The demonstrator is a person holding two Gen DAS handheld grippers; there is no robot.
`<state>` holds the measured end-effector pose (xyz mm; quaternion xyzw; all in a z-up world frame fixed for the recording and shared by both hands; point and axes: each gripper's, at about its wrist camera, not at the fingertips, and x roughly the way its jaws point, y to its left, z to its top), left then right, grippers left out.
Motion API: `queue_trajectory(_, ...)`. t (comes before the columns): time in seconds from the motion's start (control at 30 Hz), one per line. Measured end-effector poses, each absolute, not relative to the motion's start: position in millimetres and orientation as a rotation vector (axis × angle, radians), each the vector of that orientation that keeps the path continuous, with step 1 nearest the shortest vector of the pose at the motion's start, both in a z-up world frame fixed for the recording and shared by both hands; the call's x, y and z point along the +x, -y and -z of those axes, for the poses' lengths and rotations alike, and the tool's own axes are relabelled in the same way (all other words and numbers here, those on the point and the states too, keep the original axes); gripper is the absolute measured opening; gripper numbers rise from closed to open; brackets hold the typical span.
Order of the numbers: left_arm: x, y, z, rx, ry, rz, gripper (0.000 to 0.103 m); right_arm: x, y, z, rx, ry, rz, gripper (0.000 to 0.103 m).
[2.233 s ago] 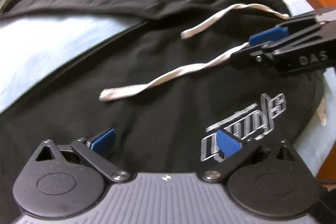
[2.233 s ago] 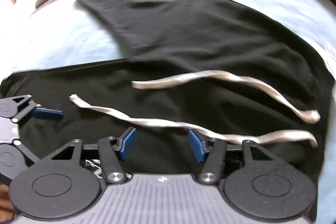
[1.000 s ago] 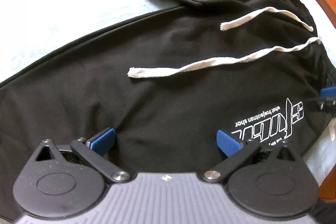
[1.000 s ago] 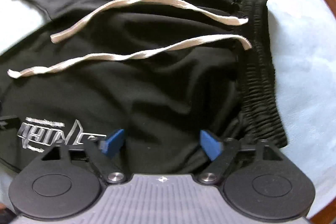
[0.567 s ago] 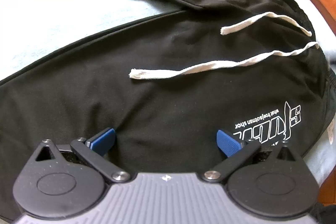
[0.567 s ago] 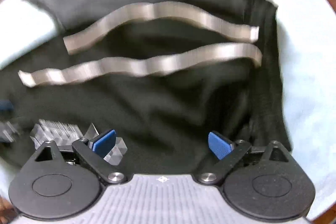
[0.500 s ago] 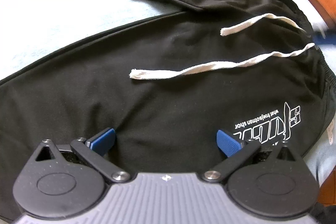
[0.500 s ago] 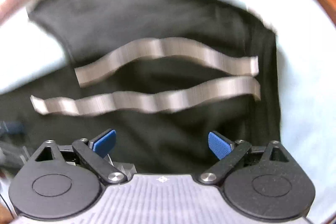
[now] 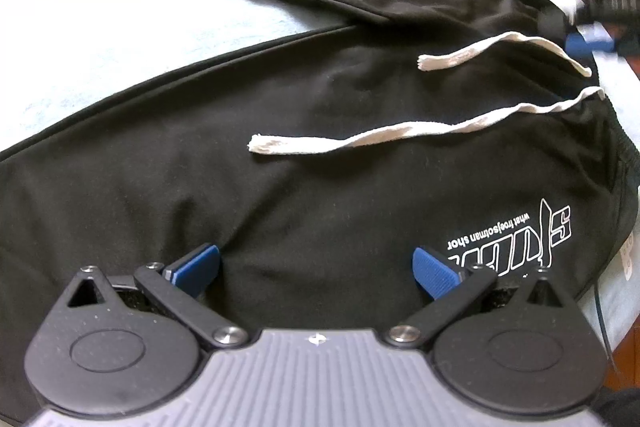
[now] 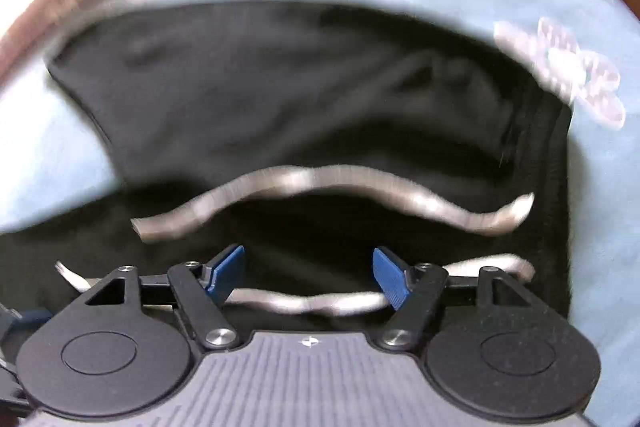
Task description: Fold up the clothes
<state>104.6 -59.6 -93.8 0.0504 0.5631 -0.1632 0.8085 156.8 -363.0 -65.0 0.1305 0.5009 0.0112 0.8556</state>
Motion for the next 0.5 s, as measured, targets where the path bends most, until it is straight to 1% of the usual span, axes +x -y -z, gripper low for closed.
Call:
queue_trajectory(0.07,104.7,61.4,94.3,0.115,-1.204,0.340,0.102,169.3,371.1,54.8,0.272,-0.992,-0.011,0.076)
queue_trajectory(0.17,105.5,63.5,94.7,0.124,-1.207,0.331,0.102,200.8,387.3,60.2,0.302,-0.967,0.013,0.076)
queue_trajectory(0.27,106.8,62.7,94.3,0.117,-1.213,0.332,0.102,226.3,401.9,90.5,0.389,-1.014,0.032,0.076)
queue_trajectory(0.33,107.1,62.4,94.4,0.119,-1.212,0.334,0.102,235.6,406.0,104.6,0.349,-1.016,0.053,0.076)
queue_trajectory(0.43,107.4,62.3,94.8,0.121,-1.210,0.332,0.102,243.7,412.0,101.8,0.303,-1.000,0.082,0.076)
queue_trajectory(0.5,107.2,62.3,95.0,0.119,-1.209,0.327,0.102,243.4,413.4,94.2,0.323,-1.004,0.108,0.077)
